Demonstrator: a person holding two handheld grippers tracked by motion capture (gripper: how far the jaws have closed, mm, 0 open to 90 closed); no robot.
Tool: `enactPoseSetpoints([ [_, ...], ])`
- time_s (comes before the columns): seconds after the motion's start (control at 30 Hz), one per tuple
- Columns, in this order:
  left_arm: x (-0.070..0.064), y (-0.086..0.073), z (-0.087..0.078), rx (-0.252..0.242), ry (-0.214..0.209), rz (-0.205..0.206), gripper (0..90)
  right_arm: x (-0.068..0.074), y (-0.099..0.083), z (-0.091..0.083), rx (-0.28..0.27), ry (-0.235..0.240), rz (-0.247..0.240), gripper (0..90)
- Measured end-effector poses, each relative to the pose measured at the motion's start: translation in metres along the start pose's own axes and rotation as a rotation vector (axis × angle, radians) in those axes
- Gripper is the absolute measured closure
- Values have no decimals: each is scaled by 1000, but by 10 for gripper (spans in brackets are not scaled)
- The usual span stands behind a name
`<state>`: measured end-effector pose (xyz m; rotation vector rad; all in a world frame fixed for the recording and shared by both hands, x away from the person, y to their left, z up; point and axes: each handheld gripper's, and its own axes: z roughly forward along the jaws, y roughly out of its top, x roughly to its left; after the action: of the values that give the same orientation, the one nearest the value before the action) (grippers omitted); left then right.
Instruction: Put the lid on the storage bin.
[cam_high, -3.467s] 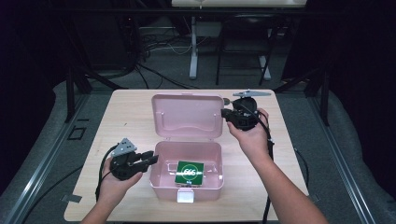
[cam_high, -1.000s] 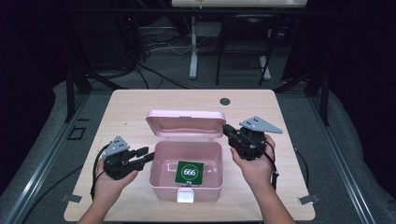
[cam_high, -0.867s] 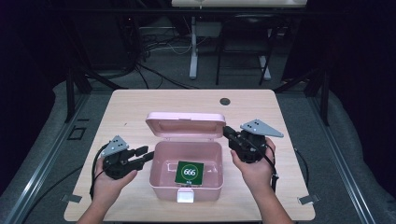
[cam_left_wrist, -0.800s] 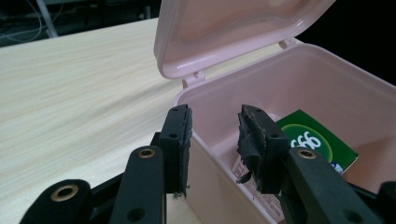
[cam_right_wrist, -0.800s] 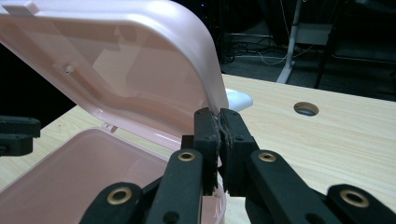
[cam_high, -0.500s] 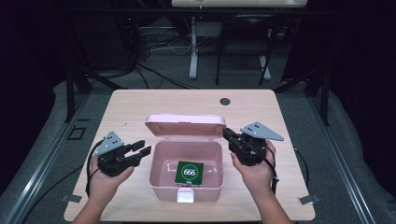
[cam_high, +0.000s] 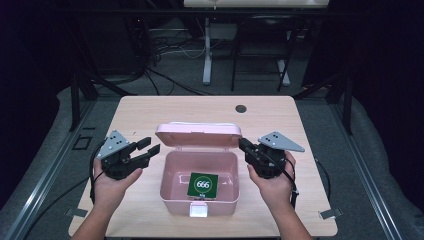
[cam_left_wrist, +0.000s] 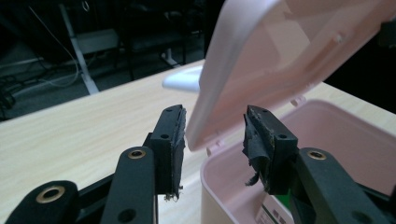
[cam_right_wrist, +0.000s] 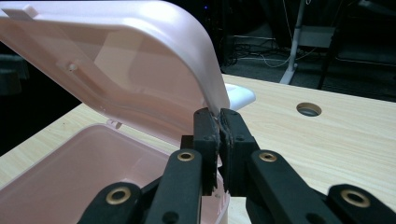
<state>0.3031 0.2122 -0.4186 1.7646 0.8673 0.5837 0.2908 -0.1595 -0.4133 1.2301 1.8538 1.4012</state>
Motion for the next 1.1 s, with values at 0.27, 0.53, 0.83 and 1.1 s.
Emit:
enactPoseSetpoints([
  [0.27, -4, 11, 3, -45, 9, 4, 575, -1, -1, 0, -1, 5, 4, 857],
  [0.53, -5, 17, 4, -87, 5, -14, 636, -2, -1, 0, -1, 13, 14, 855],
  [0.83, -8, 23, 5, -114, -14, -14, 698, -3, -1, -5, -2, 16, 13, 826],
  [1.1, -8, 23, 4, -111, -22, -22, 706, -10, -2, -9, 4, 14, 26, 767],
])
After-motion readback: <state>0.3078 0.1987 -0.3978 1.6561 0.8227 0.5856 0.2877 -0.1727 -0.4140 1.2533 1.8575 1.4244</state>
